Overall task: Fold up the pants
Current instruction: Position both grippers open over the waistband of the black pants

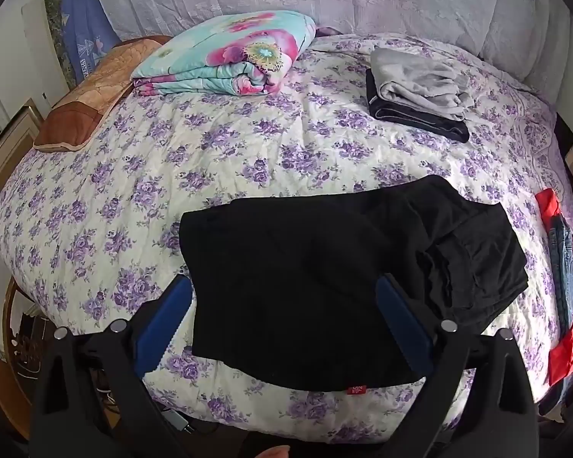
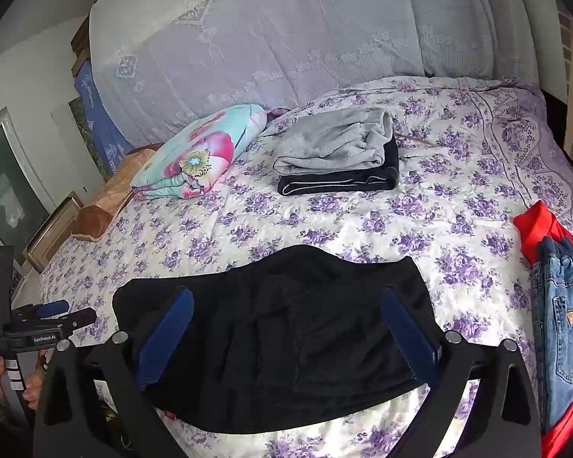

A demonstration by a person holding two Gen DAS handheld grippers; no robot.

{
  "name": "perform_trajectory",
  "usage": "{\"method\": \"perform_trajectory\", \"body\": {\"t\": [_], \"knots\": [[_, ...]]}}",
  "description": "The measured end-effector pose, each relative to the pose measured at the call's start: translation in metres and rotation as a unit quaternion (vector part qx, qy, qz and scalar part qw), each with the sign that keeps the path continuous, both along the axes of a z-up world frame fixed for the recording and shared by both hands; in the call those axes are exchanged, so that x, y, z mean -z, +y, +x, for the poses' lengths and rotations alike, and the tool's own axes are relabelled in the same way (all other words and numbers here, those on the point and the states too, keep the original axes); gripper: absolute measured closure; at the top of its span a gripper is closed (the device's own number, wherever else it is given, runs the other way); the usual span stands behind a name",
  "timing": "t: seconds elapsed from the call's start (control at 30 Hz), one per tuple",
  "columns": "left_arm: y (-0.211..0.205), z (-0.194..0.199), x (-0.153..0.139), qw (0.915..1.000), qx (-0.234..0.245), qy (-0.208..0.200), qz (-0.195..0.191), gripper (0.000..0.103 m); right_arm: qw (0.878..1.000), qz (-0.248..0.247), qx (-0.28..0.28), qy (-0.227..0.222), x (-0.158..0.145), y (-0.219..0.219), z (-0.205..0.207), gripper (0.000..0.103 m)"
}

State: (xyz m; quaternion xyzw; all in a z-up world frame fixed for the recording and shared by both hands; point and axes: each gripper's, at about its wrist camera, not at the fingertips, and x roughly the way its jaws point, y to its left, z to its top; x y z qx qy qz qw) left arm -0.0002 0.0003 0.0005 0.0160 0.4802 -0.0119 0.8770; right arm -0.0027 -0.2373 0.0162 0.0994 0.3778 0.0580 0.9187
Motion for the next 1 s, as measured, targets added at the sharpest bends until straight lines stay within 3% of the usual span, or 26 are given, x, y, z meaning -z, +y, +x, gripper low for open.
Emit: {"method": "perform_trajectory", "body": {"t": [0.87,1.0], "knots": [[-0.032,0.015,0.001,1.0,0.004,0.002,0.005,0.007,1.0,-0.008,-0.001,-0.001,0.004,0.007,0.015,0.004],[-0.02,0.02,0.005,1.0,0.007,0.006,0.003,0.007,1.0,-0.007,0.0,0.0,0.005,0.007,0.016,0.004]]}}
